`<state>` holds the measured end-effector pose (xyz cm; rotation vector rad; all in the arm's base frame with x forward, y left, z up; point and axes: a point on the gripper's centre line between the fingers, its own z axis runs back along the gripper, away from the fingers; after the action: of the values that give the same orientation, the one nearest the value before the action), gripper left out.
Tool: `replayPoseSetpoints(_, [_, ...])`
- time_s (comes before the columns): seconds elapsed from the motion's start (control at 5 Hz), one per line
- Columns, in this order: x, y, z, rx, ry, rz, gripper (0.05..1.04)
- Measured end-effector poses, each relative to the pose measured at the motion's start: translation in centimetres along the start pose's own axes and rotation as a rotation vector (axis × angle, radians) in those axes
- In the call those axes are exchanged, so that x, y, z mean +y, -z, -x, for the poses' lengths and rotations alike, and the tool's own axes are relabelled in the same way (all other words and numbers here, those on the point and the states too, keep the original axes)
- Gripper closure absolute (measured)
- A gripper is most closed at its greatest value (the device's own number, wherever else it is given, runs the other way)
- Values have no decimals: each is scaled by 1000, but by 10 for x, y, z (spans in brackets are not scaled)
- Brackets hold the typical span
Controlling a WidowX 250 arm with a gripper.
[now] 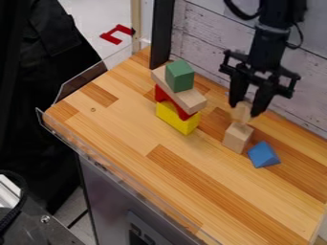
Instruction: Take the plus from the top of the tower and put it on top of the cube.
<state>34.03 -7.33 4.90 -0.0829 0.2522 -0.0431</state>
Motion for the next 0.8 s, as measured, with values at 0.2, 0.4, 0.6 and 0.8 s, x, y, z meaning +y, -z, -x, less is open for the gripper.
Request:
replayPoseSetpoints(0.2, [1, 6, 4, 18, -4, 1, 650])
replayPoseSetpoints(0.4, [2, 11, 7, 26, -12, 8, 650])
replayPoseSetpoints(0.6, [2, 11, 7, 26, -11, 8, 650])
replayPoseSetpoints(0.8, [0, 10, 6, 25, -2, 8, 591])
